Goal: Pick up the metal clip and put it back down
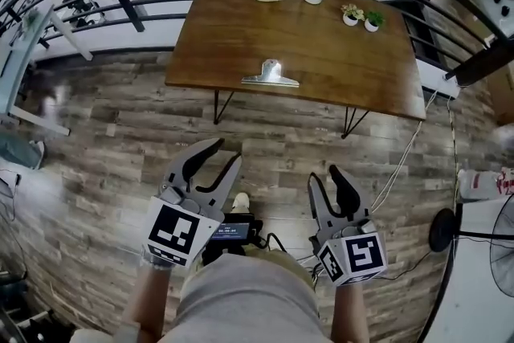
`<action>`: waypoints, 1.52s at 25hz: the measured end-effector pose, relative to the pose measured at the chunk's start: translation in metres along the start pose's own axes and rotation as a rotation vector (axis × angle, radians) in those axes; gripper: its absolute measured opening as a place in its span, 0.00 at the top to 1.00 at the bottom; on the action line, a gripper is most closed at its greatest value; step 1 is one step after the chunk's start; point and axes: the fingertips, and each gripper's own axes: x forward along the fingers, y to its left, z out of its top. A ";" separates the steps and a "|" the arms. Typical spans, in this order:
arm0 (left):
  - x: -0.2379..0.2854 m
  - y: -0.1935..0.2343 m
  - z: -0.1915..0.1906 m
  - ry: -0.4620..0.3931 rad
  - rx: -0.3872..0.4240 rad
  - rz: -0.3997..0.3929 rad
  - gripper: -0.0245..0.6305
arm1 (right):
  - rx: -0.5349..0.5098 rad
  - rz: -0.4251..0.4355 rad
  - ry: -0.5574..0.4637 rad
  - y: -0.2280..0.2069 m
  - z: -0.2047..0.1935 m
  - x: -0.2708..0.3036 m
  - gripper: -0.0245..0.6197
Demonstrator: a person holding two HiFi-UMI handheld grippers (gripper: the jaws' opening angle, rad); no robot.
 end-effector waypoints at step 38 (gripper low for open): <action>0.070 0.091 -0.012 0.034 -0.027 -0.025 0.76 | -0.052 0.015 0.048 -0.013 0.024 0.117 0.70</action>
